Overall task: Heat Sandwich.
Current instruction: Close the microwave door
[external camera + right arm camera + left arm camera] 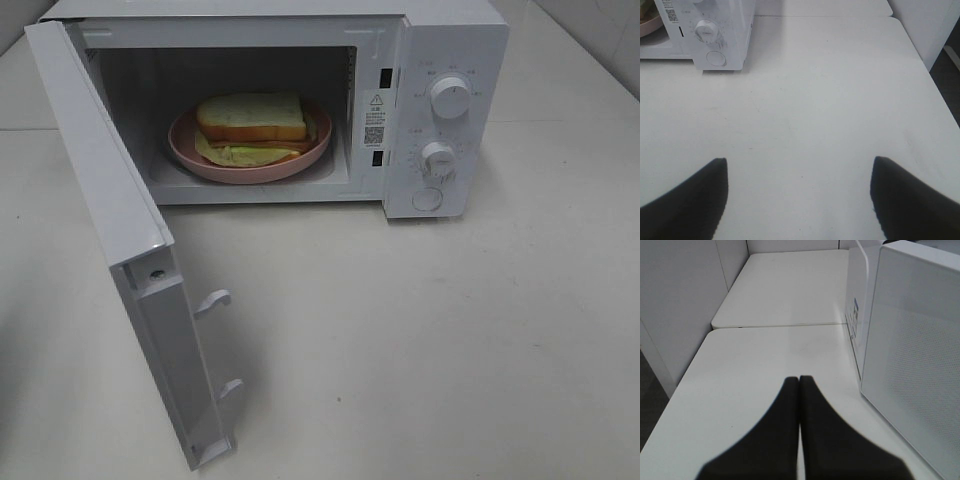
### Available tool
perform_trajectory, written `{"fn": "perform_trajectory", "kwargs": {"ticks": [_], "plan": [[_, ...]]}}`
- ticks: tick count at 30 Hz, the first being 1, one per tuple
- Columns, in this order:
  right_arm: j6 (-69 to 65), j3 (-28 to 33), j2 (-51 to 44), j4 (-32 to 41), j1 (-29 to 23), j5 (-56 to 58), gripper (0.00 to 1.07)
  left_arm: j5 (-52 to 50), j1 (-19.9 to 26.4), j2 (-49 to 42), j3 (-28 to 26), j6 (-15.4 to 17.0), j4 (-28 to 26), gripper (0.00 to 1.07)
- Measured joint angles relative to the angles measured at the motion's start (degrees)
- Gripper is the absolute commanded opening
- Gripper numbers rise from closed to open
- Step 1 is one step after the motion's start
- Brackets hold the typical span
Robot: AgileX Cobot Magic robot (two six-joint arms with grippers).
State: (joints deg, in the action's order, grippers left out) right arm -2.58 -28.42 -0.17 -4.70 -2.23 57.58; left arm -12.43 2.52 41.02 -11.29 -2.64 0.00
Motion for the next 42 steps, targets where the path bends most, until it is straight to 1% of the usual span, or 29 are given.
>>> {"fn": "perform_trajectory", "kwargs": {"ticks": [3,4,7,9,10,13,14,15,18,19,21,22,23,26,27,30,31,32,35,39,40,42], "plan": [[0.0,0.0,0.0,0.0,0.0,0.0,0.75,-5.8,0.0,4.5,0.9,0.3,1.2,0.0],[0.0,0.0,0.0,0.0,0.0,0.0,0.75,-5.8,0.0,4.5,0.9,0.3,1.2,0.0],[0.0,0.0,0.0,0.0,0.0,0.0,0.75,-10.4,0.0,9.7,0.9,1.6,1.7,0.0],[0.0,0.0,0.0,0.0,0.0,0.0,0.75,-10.9,-0.1,10.8,0.9,1.9,1.9,0.0],[0.0,0.0,0.0,0.0,0.0,0.0,0.75,-12.4,-0.8,13.6,0.3,2.6,3.5,0.0],[0.0,0.0,0.0,0.0,0.0,0.0,0.75,-14.6,-2.6,17.6,-0.6,2.6,6.4,0.0],[0.0,0.0,0.0,0.0,0.0,0.0,0.75,-14.6,-2.6,17.6,-0.6,2.6,6.4,0.0],[0.0,0.0,0.0,0.0,0.0,0.0,0.75,-16.2,-4.2,20.3,-1.0,2.6,7.8,0.0],[0.0,0.0,0.0,0.0,0.0,0.0,0.75,-17.9,-5.6,22.6,-1.1,2.6,8.3,0.0],[0.0,0.0,0.0,0.0,0.0,0.0,0.75,-19.8,-7.2,24.6,-1.1,3.0,8.4,0.0],[0.0,0.0,0.0,0.0,0.0,0.0,0.75,-21.5,-8.6,26.5,-1.1,3.0,8.7,0.0],[0.0,0.0,0.0,0.0,0.0,0.0,0.75,-21.5,-8.6,26.5,-1.1,3.0,8.7,0.0],[0.0,0.0,0.0,0.0,0.0,0.0,0.75,-23.4,-10.1,28.5,-1.2,3.0,8.9,0.0],[0.0,0.0,0.0,0.0,0.0,0.0,0.75,-25.8,-12.1,31.5,-1.3,3.0,9.5,0.0],[0.0,0.0,0.0,0.0,0.0,0.0,0.75,-25.8,-12.1,31.5,-1.3,3.0,9.5,0.0],[0.0,0.0,0.0,0.0,0.0,0.0,0.75,-27.0,-14.5,35.5,-2.5,4.1,10.8,0.0],[0.0,0.0,0.0,0.0,0.0,0.0,0.75,-27.0,-14.5,35.5,-2.5,4.1,10.8,0.0],[0.0,0.0,0.0,0.0,0.0,0.0,0.75,-27.8,-15.7,37.3,-3.4,4.4,11.8,0.0],[0.0,0.0,0.0,0.0,0.0,0.0,0.75,-28.5,-17.9,40.3,-5.3,4.6,12.5,0.0],[0.0,0.0,0.0,0.0,0.0,0.0,0.75,-28.6,-18.7,42.5,-6.8,4.7,12.5,0.0],[0.0,0.0,0.0,0.0,0.0,0.0,0.75,-28.6,-19.0,43.7,-7.7,5.5,12.3,0.0],[0.0,0.0,0.0,0.0,0.0,0.0,0.75,-28.6,-19.2,44.2,-8.4,5.8,12.3,0.0]]}}
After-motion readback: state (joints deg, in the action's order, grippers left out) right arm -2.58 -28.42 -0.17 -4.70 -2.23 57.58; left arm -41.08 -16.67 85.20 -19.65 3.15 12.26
